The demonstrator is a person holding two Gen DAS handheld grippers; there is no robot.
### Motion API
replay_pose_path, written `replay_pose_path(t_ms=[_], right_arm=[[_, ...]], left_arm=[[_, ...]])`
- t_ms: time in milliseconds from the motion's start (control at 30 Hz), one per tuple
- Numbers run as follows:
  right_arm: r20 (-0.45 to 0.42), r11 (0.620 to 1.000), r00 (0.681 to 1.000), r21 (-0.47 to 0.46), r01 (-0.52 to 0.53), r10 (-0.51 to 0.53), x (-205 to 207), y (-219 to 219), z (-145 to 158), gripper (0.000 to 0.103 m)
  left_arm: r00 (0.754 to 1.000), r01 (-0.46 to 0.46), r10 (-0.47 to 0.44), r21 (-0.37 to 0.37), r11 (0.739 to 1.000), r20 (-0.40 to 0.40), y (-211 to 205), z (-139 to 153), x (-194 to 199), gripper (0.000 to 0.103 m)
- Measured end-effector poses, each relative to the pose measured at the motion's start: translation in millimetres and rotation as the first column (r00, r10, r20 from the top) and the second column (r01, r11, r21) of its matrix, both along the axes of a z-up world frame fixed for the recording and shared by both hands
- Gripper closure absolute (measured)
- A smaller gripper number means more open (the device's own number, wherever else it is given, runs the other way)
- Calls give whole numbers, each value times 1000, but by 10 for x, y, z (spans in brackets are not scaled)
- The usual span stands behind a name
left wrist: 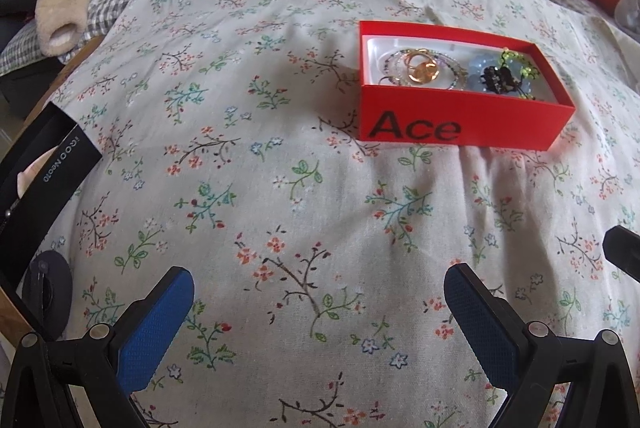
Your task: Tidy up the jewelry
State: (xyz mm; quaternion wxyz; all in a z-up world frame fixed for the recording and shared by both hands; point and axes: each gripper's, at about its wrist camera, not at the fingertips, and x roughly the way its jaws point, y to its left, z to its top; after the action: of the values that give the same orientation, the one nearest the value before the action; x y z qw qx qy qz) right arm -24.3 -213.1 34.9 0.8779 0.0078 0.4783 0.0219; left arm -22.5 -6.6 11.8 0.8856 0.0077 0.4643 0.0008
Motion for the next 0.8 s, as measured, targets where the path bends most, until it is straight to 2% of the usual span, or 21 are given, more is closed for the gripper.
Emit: replay_pose_path(t_ms=[133,300,433,600,800], right_arm=[[-25,999,1000,-38,-16,15,-17,59,-67,10],[-30,998,999,-59,-15,13,-1,72,-93,10],[-16,996,1000,-89,-12,10,91,135,-61,10],[-13,996,999,-74,-48,47,167,226,-32,10],[-50,995,996,-72,-72,68,242,287,-120,10]], left_arm=[[999,-22,21,-35,999,-25,82,-32,-4,0],[1000,-12,12,-19,1000,3,103,8,8,0],[1000,-12,12,-26,1000,-13,127,-15,30,0],[1000,-10,9,-26,1000,-28,122,-49,57,0],[1000,-6,5,-23,1000,-28,142,-72,80,0]])
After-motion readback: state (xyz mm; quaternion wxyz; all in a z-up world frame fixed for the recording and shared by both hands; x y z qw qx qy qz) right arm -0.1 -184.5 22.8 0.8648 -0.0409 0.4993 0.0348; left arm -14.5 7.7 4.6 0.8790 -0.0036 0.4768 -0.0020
